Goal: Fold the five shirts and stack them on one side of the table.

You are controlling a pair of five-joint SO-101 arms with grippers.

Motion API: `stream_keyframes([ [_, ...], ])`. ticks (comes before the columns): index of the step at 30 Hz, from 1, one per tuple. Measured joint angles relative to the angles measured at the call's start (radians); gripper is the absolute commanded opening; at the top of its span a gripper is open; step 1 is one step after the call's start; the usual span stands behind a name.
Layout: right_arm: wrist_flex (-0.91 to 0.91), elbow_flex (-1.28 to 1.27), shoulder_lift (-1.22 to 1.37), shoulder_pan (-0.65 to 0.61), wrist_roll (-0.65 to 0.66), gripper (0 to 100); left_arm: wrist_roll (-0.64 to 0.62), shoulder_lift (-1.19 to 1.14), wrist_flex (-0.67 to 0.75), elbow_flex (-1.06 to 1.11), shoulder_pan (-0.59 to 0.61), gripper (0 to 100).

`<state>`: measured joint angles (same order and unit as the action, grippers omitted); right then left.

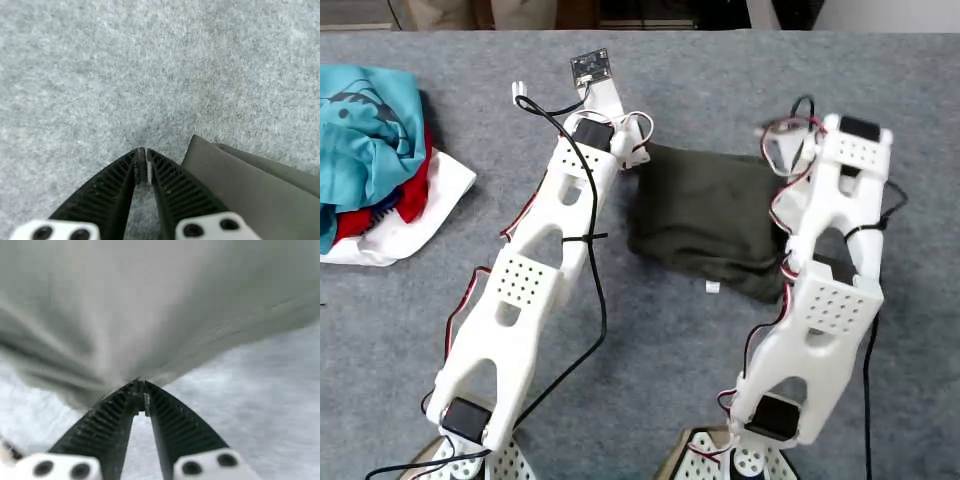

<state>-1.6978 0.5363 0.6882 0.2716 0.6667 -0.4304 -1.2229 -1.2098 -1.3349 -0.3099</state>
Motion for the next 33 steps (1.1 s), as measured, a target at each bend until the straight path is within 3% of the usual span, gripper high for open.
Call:
stream_keyframes([
  [7,0.025,0.342,0.04,-0.086,0.0,0.5,-0.02,-0.002,-0.098,-0.083,0.038,3],
  [15,0.227,0.52,0.411,-0.115,-0.058,0.5,-0.055,0.0,-0.311,-0.284,-0.034,3],
  [25,0.301,0.937,0.6,-0.19,-0.068,0.5,-0.055,0.0,-0.324,-0.292,-0.064,3],
  [33,0.051,1.079,0.548,-0.195,-0.068,0.5,-0.055,0.0,-0.222,-0.235,-0.043,3],
])
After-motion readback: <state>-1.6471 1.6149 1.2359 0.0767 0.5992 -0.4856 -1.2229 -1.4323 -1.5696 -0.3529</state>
